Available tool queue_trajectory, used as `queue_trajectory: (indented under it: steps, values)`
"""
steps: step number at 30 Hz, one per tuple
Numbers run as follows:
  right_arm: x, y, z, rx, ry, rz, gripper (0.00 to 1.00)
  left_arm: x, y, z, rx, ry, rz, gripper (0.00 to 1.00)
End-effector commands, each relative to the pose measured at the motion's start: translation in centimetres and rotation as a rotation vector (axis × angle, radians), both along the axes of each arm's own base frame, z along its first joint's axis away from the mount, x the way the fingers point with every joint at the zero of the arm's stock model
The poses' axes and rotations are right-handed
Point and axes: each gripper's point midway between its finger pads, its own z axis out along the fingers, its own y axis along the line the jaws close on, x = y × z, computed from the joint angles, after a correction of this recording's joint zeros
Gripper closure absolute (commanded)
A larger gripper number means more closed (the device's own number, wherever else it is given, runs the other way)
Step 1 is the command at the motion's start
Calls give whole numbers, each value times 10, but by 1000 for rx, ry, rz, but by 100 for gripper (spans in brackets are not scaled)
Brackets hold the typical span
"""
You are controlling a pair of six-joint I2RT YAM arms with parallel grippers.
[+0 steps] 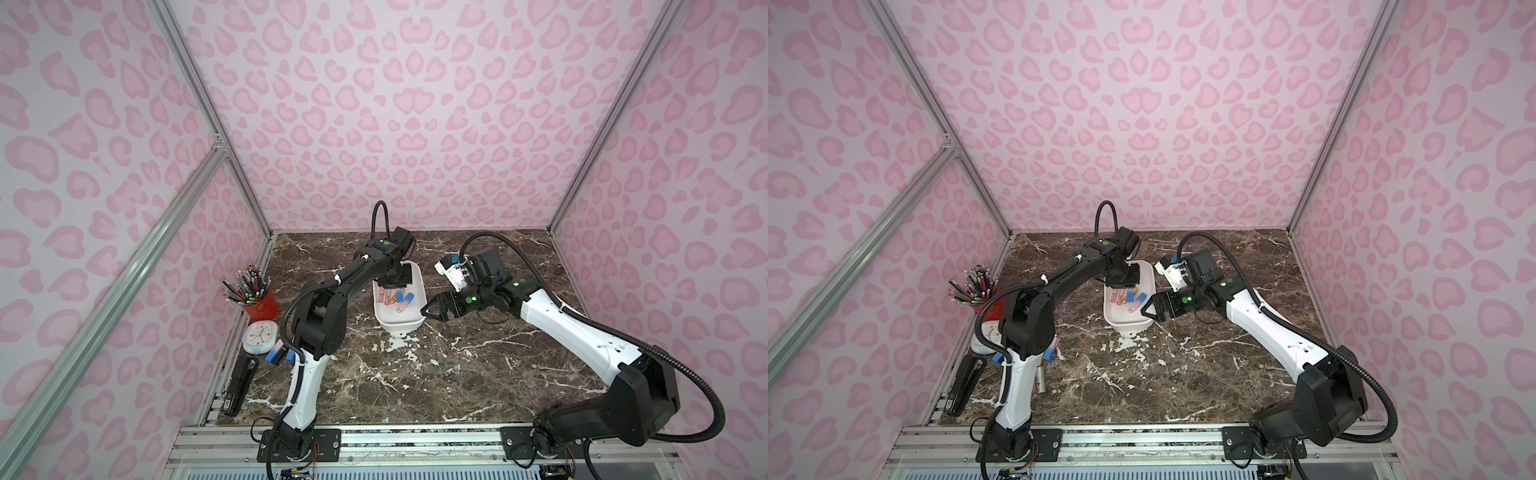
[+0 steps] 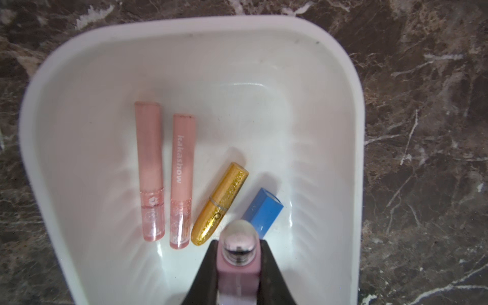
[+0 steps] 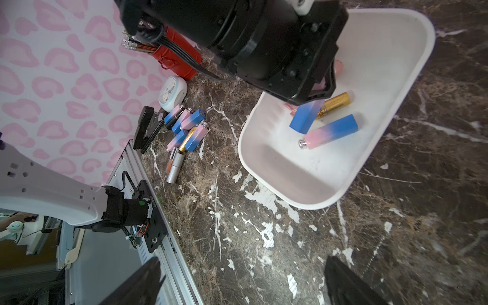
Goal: Put the lipstick into the storage box
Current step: Place the lipstick in the storage box.
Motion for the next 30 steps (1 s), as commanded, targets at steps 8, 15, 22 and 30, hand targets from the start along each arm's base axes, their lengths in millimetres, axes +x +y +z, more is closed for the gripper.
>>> queue_trajectory:
  steps: [8, 15, 22, 30]
  values:
    - [9, -13, -10, -62, -4, -16, 1, 18, -14, -3, -20, -23, -16, 75]
    - [17, -18, -10, -79, -8, -32, 1, 26, -21, 15, -29, -55, -61, 53]
    - [28, -19, -10, -69, 1, -30, 1, 24, 4, 25, 48, -53, -51, 53]
    - [46, -18, -18, -115, 33, -24, 1, 2, 89, 39, 135, -46, 60, 54]
